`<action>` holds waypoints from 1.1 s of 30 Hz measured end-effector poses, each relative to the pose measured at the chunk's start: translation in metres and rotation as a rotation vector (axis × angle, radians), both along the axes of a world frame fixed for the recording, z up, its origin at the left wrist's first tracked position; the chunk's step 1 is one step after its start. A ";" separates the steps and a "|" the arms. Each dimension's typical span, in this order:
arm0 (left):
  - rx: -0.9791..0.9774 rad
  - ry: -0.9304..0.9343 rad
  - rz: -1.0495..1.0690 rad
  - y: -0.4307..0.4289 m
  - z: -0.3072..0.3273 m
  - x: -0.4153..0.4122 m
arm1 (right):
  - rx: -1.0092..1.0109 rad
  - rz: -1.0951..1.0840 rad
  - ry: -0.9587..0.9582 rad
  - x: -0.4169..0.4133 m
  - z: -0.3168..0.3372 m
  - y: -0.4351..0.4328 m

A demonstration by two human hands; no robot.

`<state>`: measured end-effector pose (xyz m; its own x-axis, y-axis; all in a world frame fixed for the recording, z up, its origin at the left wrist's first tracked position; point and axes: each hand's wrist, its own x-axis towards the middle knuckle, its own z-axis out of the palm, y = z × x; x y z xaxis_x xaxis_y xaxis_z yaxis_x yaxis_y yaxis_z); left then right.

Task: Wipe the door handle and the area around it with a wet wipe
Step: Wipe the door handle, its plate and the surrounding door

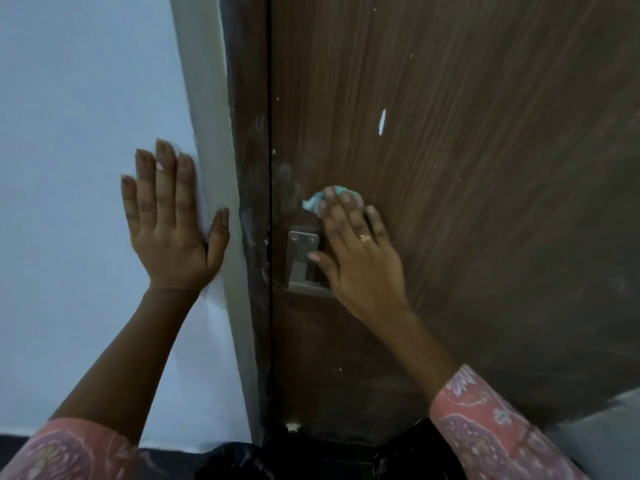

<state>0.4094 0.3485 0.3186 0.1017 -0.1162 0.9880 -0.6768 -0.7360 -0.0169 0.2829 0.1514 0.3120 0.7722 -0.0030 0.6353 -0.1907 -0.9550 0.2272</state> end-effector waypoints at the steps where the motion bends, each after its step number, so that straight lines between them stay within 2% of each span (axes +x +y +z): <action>1: 0.007 -0.002 0.000 0.000 0.000 0.000 | 0.031 -0.038 -0.042 -0.004 0.005 -0.003; 5: 0.020 -0.011 -0.006 0.000 0.001 -0.001 | 0.209 -0.037 -0.234 0.009 0.040 0.007; 7: 0.013 -0.008 -0.011 0.000 0.000 -0.001 | 0.169 0.043 -0.147 0.020 0.044 0.019; 9: 0.010 -0.002 -0.015 0.000 0.001 -0.001 | 0.023 0.115 0.006 0.023 0.031 0.025; 11: 0.013 0.000 -0.018 0.000 0.001 -0.001 | -0.100 0.108 0.124 0.015 0.014 0.019; 13: 0.015 0.001 -0.006 0.001 0.000 0.000 | -0.146 0.060 0.155 0.004 0.010 0.008; 17: 0.028 0.013 -0.002 0.001 0.000 0.001 | -0.066 -0.047 -0.025 0.003 0.036 0.004; 19: 0.030 0.023 -0.009 0.001 0.000 0.000 | 0.005 -0.020 -0.072 0.017 0.046 0.017; 21: 0.030 0.022 -0.019 0.001 -0.001 0.000 | -0.028 0.065 0.001 0.027 0.042 0.029; 23: 0.032 0.022 -0.021 0.001 0.000 0.000 | -0.150 0.129 0.138 0.027 0.028 0.031; 26: 0.029 0.022 -0.018 0.001 -0.001 0.001 | -0.257 0.130 0.250 0.013 0.014 0.016; 30: 0.021 0.020 -0.022 0.000 -0.002 0.002 | -0.259 0.032 0.109 0.008 0.041 0.006; 33: 0.022 0.027 -0.029 0.000 -0.002 0.002 | -0.167 0.029 0.012 0.023 0.059 0.018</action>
